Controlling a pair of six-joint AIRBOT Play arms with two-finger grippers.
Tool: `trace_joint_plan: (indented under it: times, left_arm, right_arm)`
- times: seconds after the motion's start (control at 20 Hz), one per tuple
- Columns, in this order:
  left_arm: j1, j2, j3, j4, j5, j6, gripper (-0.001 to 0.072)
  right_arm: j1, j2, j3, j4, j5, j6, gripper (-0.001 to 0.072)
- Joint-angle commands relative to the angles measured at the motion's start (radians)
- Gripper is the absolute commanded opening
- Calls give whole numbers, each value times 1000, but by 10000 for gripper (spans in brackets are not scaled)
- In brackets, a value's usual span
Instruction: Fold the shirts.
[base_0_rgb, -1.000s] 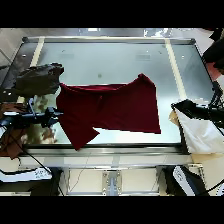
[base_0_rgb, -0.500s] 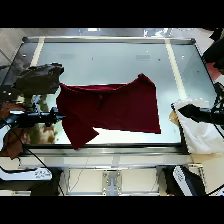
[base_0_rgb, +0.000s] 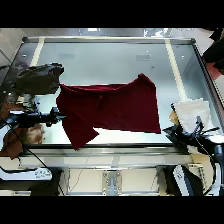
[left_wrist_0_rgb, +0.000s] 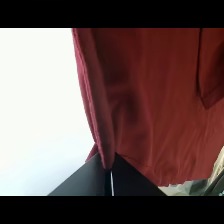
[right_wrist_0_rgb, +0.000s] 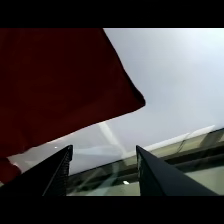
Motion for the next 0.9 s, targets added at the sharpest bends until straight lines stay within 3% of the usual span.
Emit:
trace_joint_plan:
  times: [0.0,0.4,0.6,0.65,0.7,0.75,0.8,0.85]
  left_arm:
    - [0,0,1,0,-10,0,13]
    - [0,0,1,0,-14,0,13]
    - [0,0,1,0,-14,0,13]
    - [0,0,1,0,-14,0,14]
    - [0,0,1,0,-14,0,13]
    - [0,2,3,-2,-14,0,13]
    - [0,8,10,-1,-14,1,12]
    - [0,24,21,-2,-14,0,11]
  right_arm:
    - [27,-69,-98,169,-106,-27,468]
    - [241,-164,-98,222,-363,69,463]
    - [323,-197,-94,372,-522,72,442]
    - [338,-201,-87,393,-552,72,405]
    - [348,-203,-76,396,-568,72,276]
    - [350,-202,-63,396,-566,71,84]
    - [350,-200,-45,396,-557,61,10]
    - [350,-198,-19,397,-532,26,10]
